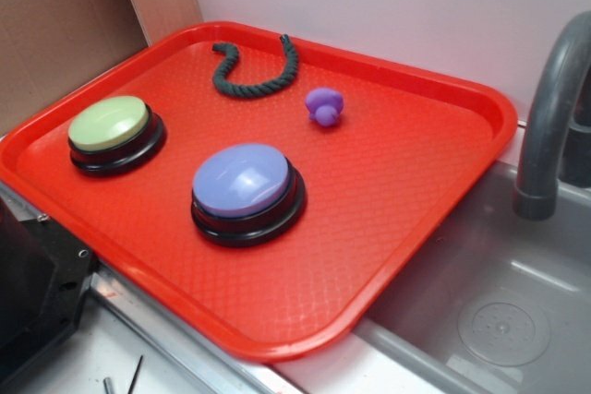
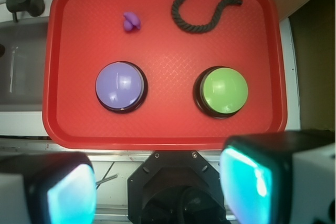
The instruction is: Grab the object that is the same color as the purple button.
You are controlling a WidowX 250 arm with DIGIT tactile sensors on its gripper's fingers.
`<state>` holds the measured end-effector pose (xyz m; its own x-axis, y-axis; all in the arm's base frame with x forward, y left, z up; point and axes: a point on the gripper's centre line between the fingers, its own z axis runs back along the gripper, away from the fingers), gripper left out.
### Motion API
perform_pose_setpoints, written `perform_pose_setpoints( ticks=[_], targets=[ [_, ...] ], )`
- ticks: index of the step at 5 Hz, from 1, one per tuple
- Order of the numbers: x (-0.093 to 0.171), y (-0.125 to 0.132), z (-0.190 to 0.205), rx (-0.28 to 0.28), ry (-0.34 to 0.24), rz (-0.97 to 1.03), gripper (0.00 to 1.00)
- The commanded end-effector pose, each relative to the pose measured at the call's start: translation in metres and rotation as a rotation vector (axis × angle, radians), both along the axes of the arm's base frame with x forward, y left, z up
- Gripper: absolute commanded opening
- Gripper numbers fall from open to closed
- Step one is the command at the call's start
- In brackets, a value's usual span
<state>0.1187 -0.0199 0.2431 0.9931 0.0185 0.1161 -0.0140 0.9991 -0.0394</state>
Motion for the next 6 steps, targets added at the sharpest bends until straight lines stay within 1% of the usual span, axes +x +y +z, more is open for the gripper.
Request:
perform_pose_setpoints(
  ticks=[1,2,3,4,5,6],
  targets=[
    [0.000,0.000,0.000,0.000,0.000,0.000,1.00],
    [0.007,0.002,-0.006,-0.025,-0.017,0.171,1.00],
    [0.021,0.000,-0.021,-0.069,0.018,0.309,1.00],
    [0.043,-0.002,-0.041,-0.058,-0.013,0.508,1.00],
    [0.069,0.000,-0.065,-0.109,-0.043,0.684,1.00],
    [0.099,-0.003,-0.092,-0.070,-0.054,0.818,1.00]
  ],
)
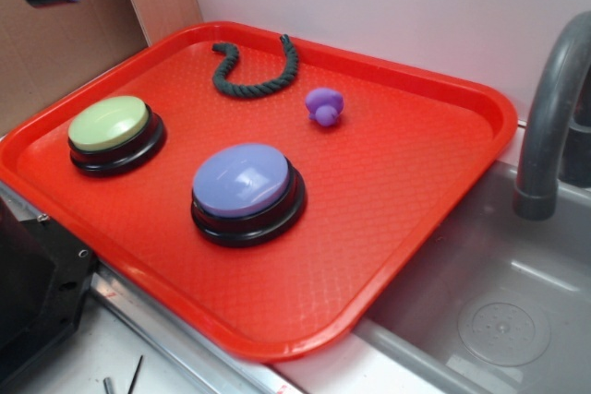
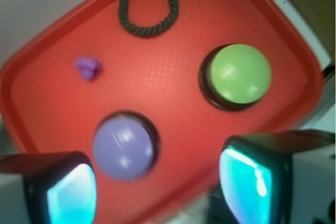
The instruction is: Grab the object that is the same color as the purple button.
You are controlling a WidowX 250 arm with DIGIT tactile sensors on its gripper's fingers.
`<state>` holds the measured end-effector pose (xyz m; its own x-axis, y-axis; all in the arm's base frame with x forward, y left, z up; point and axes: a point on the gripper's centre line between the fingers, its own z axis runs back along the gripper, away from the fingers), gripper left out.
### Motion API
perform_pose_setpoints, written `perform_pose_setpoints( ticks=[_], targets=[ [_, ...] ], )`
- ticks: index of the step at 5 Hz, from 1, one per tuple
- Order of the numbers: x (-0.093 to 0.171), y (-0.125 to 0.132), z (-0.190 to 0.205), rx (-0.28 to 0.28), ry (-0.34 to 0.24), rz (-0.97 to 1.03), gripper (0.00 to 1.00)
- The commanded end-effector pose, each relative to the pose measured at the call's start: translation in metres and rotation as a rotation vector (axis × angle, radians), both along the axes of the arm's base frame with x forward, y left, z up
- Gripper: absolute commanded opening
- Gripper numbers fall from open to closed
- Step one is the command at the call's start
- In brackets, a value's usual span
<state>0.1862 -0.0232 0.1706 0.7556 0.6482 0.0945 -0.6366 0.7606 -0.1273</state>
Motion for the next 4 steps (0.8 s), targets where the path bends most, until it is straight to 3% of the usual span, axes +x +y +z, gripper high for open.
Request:
perform_pose_setpoints(
  ticks=[1,2,4],
  targets=[
    [0.066,-0.005,-0.048,0.062,-0.082,0.241,1.00],
    [0.086,-0.012,-0.072,0.094,-0.109,0.265,1.00],
    [0.122,-0.025,-0.113,0.098,-0.091,0.244,1.00]
  ],
)
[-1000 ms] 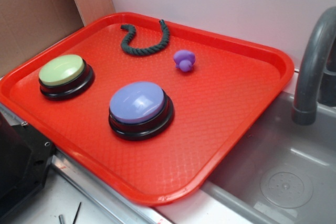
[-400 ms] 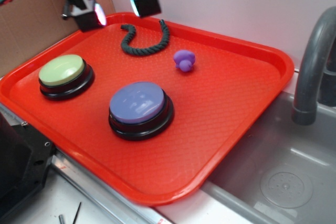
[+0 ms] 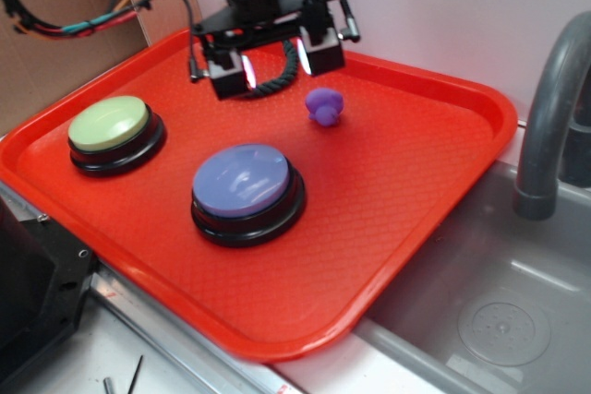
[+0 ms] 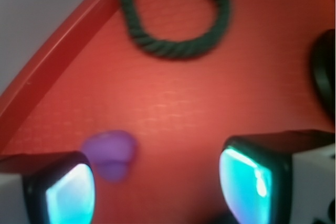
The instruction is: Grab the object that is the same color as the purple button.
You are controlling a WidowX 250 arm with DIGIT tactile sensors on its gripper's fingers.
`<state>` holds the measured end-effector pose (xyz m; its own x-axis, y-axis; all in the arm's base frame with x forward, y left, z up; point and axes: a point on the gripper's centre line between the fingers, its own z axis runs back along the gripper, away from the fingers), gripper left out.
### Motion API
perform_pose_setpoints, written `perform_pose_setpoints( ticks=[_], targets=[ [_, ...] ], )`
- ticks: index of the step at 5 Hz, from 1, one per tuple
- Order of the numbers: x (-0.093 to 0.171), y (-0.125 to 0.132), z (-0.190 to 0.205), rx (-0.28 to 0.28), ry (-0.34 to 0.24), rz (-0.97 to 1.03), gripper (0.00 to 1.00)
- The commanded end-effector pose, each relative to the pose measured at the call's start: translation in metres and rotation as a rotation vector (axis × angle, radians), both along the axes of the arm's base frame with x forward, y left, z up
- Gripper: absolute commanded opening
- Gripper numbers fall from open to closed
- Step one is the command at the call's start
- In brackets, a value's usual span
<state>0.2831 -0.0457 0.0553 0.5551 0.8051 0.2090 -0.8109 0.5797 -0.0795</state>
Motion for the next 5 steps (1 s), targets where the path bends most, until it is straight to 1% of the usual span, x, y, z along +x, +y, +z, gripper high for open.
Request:
perform_pose_setpoints(
  ticks=[1,2,3,4,5],
  targets=[
    [0.037,-0.007,-0.007,-0.008,-0.044,-0.043,1.00],
    [0.040,-0.006,-0.016,0.006,-0.020,-0.034,1.00],
    [0.037,-0.007,-0.025,0.016,-0.013,-0.037,0.00],
    [0.036,-0.007,-0.027,0.023,-0.014,-0.036,0.00],
    [0.033,-0.008,-0.017,0.028,-0.013,-0.067,0.00]
  ],
)
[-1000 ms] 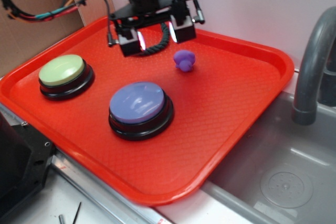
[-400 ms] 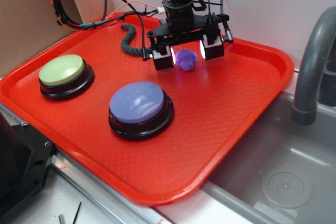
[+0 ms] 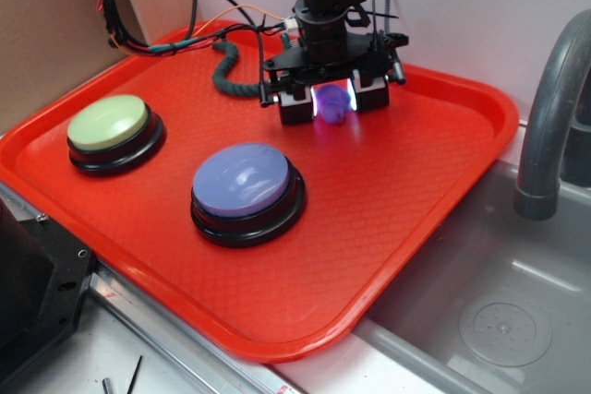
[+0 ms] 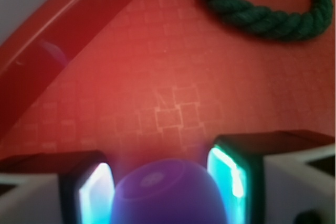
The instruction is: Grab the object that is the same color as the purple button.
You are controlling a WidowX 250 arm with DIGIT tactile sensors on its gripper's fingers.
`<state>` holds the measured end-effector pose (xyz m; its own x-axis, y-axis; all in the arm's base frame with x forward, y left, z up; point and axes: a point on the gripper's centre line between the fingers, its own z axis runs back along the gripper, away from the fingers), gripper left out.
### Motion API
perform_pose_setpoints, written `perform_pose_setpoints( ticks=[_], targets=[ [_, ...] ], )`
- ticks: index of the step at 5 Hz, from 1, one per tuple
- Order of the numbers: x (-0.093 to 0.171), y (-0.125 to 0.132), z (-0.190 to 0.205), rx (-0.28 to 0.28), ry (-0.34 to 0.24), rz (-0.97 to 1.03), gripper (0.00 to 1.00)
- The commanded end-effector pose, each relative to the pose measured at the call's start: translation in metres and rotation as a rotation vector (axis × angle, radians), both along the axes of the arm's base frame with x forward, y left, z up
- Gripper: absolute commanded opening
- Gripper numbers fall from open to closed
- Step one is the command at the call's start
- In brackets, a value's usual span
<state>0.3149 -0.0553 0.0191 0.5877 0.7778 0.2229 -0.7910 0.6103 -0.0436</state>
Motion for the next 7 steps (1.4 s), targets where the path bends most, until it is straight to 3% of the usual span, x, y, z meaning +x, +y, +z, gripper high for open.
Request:
perform_pose_setpoints(
  ticks=[1,2,3,5,6,7],
  targets=[
    [-0.010,0.004,0.054,-0.069,-0.013,-0.143,0.00],
    [-0.028,0.006,0.099,-0.186,0.024,-0.369,0.00],
    [-0.049,0.003,0.142,-0.206,-0.002,-0.525,0.00],
    [-0.084,0.000,0.203,-0.225,-0.044,-0.591,0.00],
    [-0.097,0.010,0.222,-0.215,-0.108,-0.544,0.00],
    [-0.086,0.003,0.209,-0.175,-0.100,-0.428,0.00]
  ],
)
